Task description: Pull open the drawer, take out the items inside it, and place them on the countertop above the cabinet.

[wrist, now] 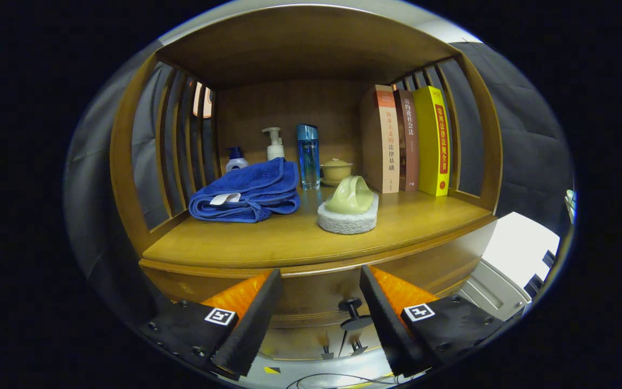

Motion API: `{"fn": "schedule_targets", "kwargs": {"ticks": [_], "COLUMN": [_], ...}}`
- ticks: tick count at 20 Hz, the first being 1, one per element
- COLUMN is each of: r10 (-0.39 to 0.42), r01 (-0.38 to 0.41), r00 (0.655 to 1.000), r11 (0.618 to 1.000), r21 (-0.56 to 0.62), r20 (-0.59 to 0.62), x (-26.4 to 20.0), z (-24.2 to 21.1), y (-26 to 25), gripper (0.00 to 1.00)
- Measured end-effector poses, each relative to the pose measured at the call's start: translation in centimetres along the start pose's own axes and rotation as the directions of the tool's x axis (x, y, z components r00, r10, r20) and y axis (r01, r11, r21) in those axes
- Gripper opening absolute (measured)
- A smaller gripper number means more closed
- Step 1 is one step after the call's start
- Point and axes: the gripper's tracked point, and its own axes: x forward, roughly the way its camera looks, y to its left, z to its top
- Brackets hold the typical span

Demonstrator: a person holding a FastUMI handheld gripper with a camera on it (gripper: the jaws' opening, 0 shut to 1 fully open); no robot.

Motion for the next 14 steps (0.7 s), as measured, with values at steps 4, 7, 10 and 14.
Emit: {"fn": "schedule_targets", "kwargs": {"ticks": [4,7,10,14], "r10": [0.027,0.058,0.079,0.097], "r01": [-0.027,-0.053,-0.071,-0.091], "r00": [0.999,0.996,0.991,0.983], "r11": [1.000,0.997,0.995,0.995], "r21": [-0.006,-0.063,-0.076,-0.044], "r20": [0.032,0.075,0.112,0.154], "x": [-1.6,-3.6,-6.0,-9.9], "z": [3.9,8.0,12.3,17.6], "y": [2.1,4.0,4.9,5.7], "gripper": [0.99,0.99,0.98,0.98]}}
